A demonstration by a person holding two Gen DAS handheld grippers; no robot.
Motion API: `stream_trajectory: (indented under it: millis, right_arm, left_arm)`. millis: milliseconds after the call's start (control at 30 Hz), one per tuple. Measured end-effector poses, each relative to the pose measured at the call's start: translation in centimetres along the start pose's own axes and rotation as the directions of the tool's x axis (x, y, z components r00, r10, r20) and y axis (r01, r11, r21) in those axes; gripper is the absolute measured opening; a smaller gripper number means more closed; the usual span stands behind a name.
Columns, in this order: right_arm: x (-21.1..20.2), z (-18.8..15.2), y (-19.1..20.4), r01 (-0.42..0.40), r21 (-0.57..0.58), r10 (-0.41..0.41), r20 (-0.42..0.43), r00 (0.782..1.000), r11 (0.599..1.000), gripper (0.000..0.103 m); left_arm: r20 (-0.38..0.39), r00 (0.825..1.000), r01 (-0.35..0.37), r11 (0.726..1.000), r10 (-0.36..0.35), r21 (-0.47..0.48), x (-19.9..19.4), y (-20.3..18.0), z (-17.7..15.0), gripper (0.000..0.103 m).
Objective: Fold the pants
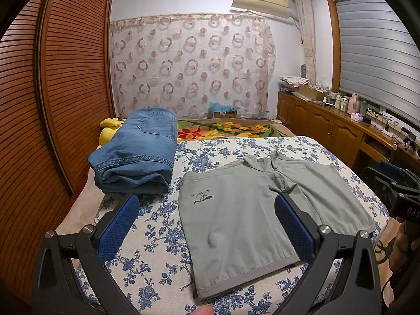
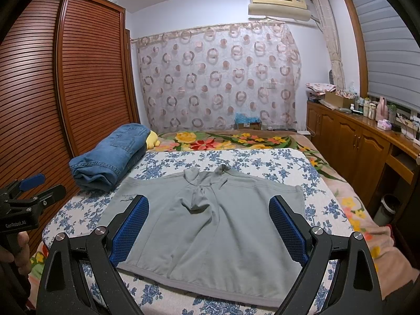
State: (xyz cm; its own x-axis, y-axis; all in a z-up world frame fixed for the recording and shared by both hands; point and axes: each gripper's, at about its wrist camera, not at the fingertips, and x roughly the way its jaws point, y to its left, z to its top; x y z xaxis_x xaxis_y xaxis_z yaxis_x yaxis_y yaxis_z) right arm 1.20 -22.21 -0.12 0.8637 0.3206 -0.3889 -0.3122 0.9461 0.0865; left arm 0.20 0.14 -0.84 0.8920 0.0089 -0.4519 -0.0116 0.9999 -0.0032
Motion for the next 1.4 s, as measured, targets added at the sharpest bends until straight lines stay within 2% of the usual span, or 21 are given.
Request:
stream_trajectory:
  millis: [1400]
  right_arm:
    - [-0.20, 0.04, -0.04, -0.009, -0.007, 0.009, 0.005, 1.000, 1.000, 0.094]
  left_arm:
    - [0.009, 1.000, 0.005, 1.000, -0.005, 0.003, -0.28, -0.10, 0.52, 0.103]
